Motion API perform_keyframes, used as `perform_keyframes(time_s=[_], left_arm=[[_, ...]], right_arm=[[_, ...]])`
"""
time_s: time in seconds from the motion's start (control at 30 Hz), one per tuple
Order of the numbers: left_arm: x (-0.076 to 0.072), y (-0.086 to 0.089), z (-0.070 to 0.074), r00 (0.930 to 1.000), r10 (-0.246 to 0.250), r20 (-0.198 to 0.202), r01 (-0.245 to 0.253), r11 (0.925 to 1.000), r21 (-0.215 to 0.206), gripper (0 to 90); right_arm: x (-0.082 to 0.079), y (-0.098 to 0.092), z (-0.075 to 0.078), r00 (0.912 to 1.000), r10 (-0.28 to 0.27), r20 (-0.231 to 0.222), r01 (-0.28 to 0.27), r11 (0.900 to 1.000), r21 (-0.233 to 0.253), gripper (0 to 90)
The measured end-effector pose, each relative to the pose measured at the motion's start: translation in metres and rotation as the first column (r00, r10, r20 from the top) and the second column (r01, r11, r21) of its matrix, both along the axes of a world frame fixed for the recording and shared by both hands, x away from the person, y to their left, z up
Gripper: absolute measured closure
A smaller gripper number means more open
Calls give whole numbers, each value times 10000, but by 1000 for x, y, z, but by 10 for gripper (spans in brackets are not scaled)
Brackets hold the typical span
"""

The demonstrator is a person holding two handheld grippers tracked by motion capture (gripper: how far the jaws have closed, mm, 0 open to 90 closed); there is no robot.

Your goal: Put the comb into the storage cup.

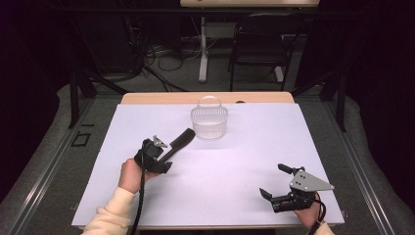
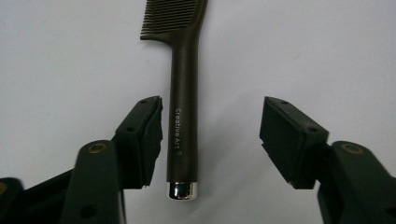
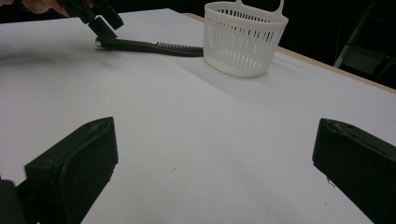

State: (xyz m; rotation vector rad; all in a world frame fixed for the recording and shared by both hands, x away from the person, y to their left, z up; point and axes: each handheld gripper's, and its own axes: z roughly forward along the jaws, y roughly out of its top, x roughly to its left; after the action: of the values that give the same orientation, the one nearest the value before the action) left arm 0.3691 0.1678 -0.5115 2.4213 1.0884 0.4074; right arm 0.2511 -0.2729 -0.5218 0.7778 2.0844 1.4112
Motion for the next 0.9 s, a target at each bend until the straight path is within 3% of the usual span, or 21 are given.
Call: perform_keyframes(time_s=[0.37,0.77,0.9], left_arm=[[9,3,5,9993,346,165,-346,9994,-5,168],[23,-3,2,9987,493,-100,-489,9980,396,5],[25,-5,0,9990,377,-230,-365,9982,475,0]], right_arm=[[0,2,-1,10000,42,-50,-42,10000,-54,0],[2,3,-2,9999,55,-130,-56,9999,-115,0],[2,3,-2,9999,59,-149,-62,9998,-198,0]])
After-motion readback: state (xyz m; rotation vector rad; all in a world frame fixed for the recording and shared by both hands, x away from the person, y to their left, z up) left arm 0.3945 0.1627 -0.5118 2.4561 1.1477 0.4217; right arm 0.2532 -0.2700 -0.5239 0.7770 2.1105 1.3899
